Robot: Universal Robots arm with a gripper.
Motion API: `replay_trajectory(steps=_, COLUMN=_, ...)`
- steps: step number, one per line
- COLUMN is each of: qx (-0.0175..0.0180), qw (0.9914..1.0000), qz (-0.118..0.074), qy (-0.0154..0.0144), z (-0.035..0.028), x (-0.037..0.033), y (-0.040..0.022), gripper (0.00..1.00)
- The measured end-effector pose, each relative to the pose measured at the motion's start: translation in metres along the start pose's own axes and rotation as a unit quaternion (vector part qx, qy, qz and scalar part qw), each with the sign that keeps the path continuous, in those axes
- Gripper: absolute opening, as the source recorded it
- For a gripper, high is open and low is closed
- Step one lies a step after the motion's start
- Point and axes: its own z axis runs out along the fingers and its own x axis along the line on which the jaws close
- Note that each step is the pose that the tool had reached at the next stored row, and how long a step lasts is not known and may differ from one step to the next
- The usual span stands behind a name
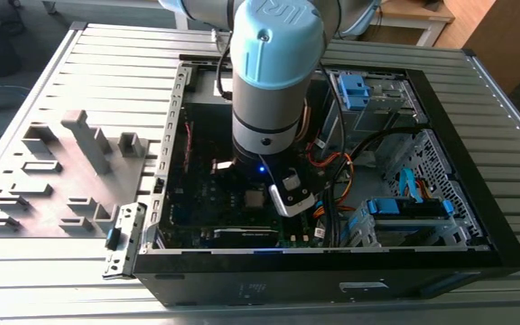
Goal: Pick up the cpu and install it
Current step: 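Place the cpu into insertion slot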
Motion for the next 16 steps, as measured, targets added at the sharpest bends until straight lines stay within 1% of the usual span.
replay_trajectory(steps=10, qx=-0.0001, qw=1.0, qz=0.0, qy=0.0, z=0.0054, x=0.0002, y=0.0015, gripper=0.47)
replay_trajectory(steps=16, qx=-0.0001, qw=1.0, qz=0.0, qy=0.0, z=0.0058, x=0.0002, y=0.0015, gripper=0.47)
